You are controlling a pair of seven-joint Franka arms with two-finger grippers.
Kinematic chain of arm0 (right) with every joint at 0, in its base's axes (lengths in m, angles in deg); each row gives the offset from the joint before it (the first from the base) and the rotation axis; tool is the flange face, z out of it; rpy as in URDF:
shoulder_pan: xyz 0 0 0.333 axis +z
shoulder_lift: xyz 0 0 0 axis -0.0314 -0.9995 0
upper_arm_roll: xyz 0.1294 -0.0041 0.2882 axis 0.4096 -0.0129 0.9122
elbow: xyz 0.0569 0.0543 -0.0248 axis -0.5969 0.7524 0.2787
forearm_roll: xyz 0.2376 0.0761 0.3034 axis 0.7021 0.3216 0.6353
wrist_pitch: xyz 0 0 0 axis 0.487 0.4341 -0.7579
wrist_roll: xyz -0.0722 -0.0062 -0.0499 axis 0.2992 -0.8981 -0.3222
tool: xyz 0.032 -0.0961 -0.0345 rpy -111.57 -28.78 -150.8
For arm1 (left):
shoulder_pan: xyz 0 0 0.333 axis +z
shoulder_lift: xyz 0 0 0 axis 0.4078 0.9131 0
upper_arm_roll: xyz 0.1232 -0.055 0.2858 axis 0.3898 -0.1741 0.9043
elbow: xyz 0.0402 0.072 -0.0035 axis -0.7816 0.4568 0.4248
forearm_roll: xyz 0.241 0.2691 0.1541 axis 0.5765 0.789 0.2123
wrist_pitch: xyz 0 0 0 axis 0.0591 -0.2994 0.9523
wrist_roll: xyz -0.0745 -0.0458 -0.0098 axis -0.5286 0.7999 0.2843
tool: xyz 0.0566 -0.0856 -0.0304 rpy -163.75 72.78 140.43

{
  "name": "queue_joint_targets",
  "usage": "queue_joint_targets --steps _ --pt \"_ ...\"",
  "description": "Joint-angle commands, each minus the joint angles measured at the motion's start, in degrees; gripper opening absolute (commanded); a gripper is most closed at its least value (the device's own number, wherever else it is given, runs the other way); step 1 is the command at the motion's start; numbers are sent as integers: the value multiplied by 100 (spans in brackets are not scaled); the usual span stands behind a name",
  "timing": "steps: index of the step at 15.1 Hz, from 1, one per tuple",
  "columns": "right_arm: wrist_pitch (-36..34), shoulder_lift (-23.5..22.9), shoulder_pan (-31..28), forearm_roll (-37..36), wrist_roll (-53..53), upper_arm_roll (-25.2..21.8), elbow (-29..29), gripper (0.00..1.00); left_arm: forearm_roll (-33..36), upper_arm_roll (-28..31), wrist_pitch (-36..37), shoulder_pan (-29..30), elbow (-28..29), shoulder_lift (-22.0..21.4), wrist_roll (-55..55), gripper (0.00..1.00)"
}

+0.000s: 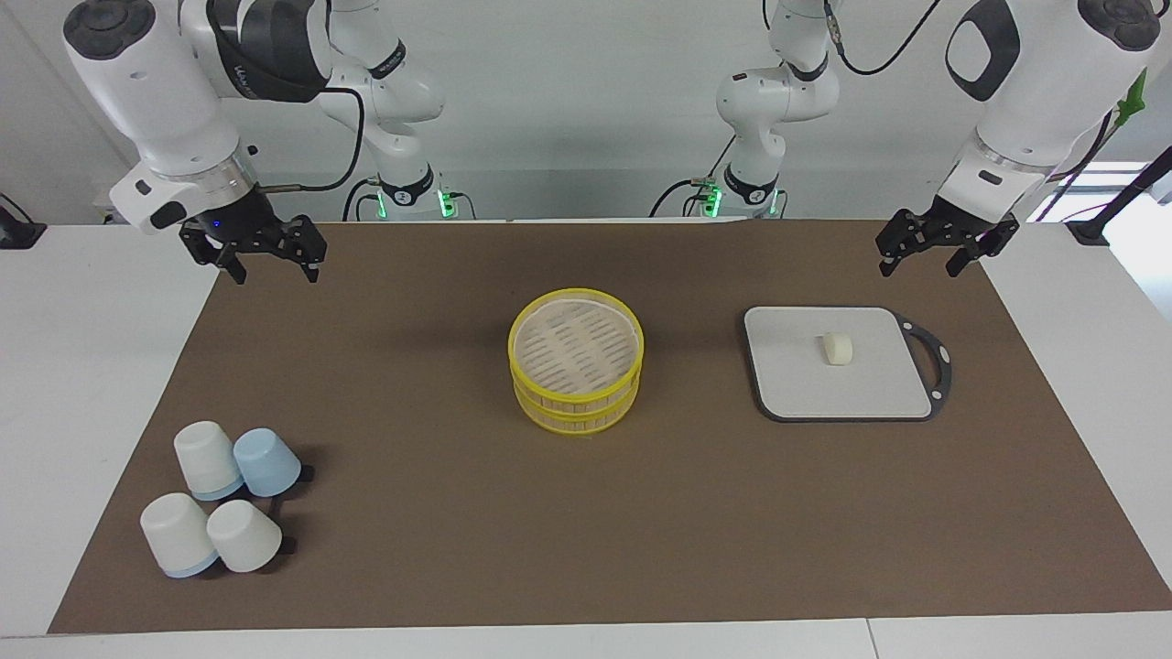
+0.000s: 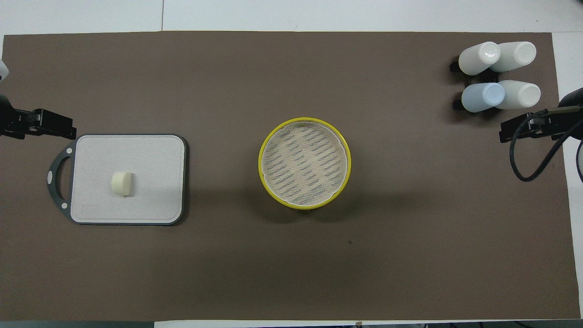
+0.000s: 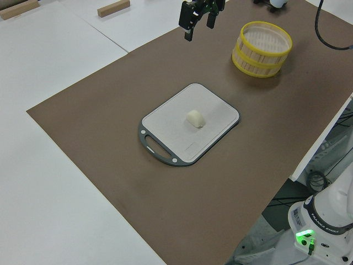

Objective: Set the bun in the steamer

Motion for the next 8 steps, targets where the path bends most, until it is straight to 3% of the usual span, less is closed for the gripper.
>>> queue_joint_targets --steps 1,8 --pt "-66 76 -84 91 -78 60 41 100 49 -25 146 17 -131 39 111 100" --pt "-215 120 -23 82 -122 69 94 100 49 -16 137 17 -96 13 129 100"
